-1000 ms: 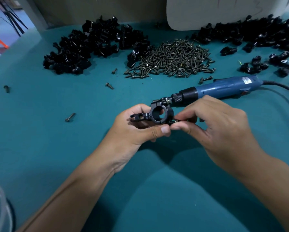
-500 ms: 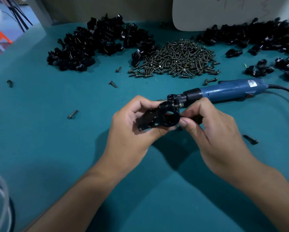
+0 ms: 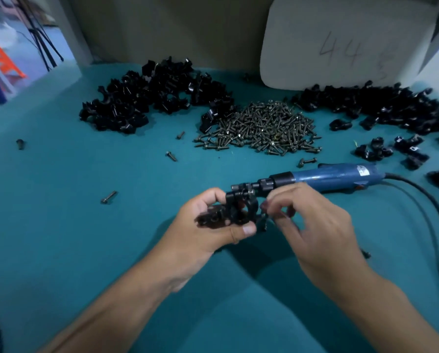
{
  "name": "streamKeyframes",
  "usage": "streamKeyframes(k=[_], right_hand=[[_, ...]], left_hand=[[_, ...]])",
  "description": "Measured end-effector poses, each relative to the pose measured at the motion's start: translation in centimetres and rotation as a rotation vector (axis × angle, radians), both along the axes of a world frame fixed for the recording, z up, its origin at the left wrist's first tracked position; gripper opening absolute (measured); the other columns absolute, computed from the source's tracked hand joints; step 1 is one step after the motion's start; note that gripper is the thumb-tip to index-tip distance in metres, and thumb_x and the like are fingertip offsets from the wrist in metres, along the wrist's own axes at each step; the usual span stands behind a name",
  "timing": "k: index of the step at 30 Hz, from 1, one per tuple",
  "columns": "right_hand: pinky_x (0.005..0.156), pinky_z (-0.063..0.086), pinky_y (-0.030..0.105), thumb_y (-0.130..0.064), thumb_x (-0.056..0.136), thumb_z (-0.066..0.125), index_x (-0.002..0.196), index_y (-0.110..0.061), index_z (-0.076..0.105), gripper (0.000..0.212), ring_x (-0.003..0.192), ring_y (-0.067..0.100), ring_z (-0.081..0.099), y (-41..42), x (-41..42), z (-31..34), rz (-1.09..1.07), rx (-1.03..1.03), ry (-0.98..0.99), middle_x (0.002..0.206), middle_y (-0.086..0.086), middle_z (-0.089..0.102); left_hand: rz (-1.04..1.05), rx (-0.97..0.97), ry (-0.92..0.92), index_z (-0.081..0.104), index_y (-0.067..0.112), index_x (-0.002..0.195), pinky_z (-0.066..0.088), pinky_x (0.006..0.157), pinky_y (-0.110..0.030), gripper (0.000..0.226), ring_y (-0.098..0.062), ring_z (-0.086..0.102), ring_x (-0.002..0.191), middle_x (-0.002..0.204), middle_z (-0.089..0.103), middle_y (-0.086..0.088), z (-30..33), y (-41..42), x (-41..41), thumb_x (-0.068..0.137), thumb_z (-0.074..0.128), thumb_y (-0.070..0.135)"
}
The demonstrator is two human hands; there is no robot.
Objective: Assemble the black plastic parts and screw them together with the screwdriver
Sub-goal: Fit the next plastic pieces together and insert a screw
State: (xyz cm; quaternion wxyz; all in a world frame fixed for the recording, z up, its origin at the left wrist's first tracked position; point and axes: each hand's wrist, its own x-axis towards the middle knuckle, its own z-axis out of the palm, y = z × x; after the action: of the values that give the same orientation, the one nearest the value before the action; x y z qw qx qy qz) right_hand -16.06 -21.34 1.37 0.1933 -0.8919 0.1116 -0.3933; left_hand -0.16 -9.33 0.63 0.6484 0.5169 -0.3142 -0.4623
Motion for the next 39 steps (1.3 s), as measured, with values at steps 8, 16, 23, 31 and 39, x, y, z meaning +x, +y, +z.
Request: streamKeyframes(k=[8,16,23,31,39], right_hand=[[0.078,0.047,0.016,-0.031,0.091,0.058,0.109,-0.035,0.054,0.019,0.101,0.007,0.062,1.2,0.1,-0.3,-0.033,0.328,0.135,0.103,-0.019,0.061],[0.076,0.054,0.025,-0.031,0.098,0.058,0.105,-0.036,0.063,0.01,0.093,0.012,0.066,1.4,0.5,0.1,-0.115,0.493,-0.05,0.097,-0.015,0.066],[0.067,0.041,0.027,-0.052,0.09,0.051,0.102,-0.036,0.071,0.029,0.066,0.004,0.049,1.5,0.9,-0.3,0.126,1.064,0.053,0.068,-0.012,0.052],[0.079,0.047,0.042,-0.058,0.083,0.062,0.109,-0.046,0.061,0.029,0.078,0.019,0.051,1.5,0.9,-1.0,0.08,0.923,0.043,0.077,-0.007,0.054],[0.077,0.035,0.005,-0.017,0.093,0.066,0.13,-0.029,0.058,0.039,0.082,-0.005,0.045,0.3,-0.1,0.5,-0.12,0.144,0.061,0.09,-0.03,0.038]], left_hand=[[0.074,0.024,-0.092,0.051,-0.002,0.09,0.049,0.064,-0.016,0.044,-0.009,0.059,0.068,0.078,0.069,-0.001,-0.1,-0.2,-0.1,0.064,0.083,0.016],[0.078,-0.019,-0.189,0.051,-0.006,0.094,0.051,0.069,-0.014,0.048,-0.003,0.065,0.071,0.079,0.074,0.005,-0.2,0.0,0.1,0.067,0.083,0.017],[0.002,0.0,-0.333,0.06,0.031,0.105,0.055,0.075,-0.03,0.048,-0.016,0.073,0.078,0.091,0.078,-0.001,-0.3,0.2,-0.2,0.069,0.092,0.026],[0.034,0.002,-0.571,0.063,0.036,0.113,0.054,0.085,-0.019,0.048,-0.009,0.072,0.098,0.105,0.075,0.013,0.1,0.6,-0.4,0.073,0.086,0.047],[-0.14,-0.01,-0.238,0.07,0.031,0.093,0.051,0.079,-0.014,0.025,-0.006,0.07,0.09,0.097,0.077,0.002,0.6,0.4,-0.3,0.076,0.085,0.022]])
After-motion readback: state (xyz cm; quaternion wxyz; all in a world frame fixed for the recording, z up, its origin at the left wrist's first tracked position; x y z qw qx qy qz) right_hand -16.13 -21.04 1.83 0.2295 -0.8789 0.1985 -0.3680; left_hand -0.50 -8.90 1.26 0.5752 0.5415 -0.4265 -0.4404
